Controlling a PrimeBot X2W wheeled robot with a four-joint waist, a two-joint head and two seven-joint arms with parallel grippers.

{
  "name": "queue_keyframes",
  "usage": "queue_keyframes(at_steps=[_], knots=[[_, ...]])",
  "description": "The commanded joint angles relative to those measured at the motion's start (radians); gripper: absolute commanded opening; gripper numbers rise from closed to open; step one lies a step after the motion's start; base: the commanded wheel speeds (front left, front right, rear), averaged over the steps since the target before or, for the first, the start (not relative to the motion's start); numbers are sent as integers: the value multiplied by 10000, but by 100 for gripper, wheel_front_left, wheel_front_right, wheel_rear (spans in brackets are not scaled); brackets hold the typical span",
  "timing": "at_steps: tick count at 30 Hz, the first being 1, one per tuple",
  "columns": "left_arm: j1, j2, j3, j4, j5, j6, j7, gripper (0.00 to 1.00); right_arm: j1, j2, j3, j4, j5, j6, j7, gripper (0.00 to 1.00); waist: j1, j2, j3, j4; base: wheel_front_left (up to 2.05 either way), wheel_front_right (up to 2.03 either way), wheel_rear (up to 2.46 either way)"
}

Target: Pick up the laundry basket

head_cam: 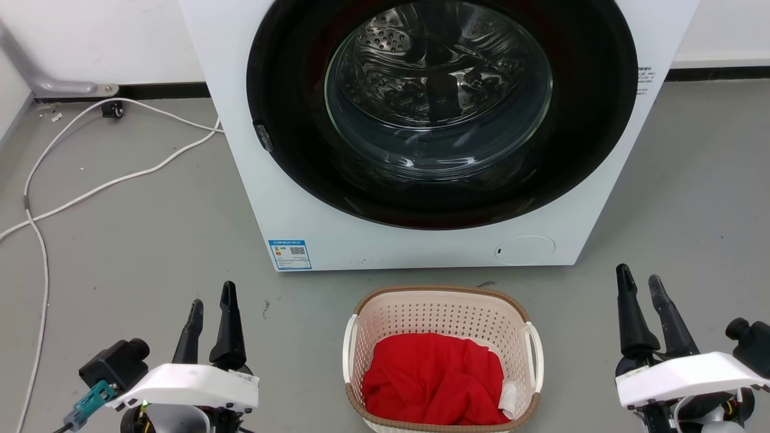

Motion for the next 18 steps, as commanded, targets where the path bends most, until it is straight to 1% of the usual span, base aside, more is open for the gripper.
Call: queue_keyframes(at_steps=[1,18], knots=[[-10,46,-24,-174,340,37,-106,100,0,-35,38,-181,-380,0,-107,100,0,0,3,2,0,0,0],[155,52,-199,-231,2468,175,-575,100,186,-41,227,-367,-2412,0,-573,100,0,0,1,-17,0,0,0]])
